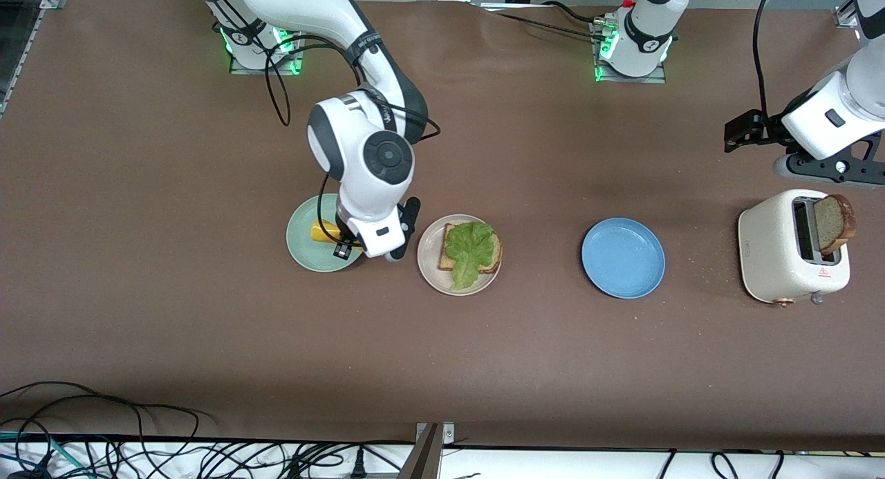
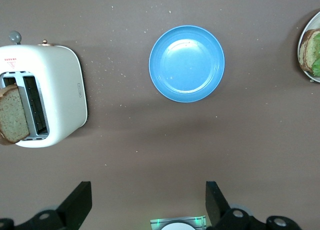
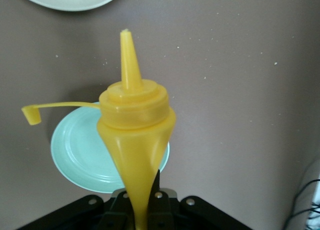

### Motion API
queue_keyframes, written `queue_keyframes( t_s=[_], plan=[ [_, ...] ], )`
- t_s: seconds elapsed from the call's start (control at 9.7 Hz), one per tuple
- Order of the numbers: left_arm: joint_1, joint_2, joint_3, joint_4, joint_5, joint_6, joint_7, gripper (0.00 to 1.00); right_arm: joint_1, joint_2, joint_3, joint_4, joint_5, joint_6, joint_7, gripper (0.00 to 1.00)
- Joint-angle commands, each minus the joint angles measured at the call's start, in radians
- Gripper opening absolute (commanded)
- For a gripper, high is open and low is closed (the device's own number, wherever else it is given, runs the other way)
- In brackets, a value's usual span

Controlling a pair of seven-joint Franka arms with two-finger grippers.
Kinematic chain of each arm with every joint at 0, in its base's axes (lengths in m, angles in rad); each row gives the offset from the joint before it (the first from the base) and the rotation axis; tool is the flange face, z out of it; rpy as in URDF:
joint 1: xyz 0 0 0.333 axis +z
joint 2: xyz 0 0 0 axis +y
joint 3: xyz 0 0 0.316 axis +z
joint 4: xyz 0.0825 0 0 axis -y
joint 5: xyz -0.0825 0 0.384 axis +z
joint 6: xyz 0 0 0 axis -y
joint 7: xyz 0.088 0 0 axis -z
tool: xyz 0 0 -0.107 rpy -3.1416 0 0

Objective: Make sandwich on beige plate with both arms
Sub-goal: 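Lift the yellow bottle and carry it over the beige plate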

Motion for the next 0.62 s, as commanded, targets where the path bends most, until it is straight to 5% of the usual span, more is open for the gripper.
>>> queue_keyframes(
  t_s=[0.0, 0.52],
  plan=[
    [0.005, -0.001, -0.004, 0.006, 0.024, -0.014, 0.000, 1.00, 0.074, 0.022, -0.011, 0.010, -0.080, 0.000, 0.009, 0.00],
    [0.005, -0.001, -0.004, 0.005, 0.024, -0.014, 0.000, 1.00, 0.149, 0.046, -0.009, -0.035, -0.181, 0.000, 0.100, 0.00]
  ],
)
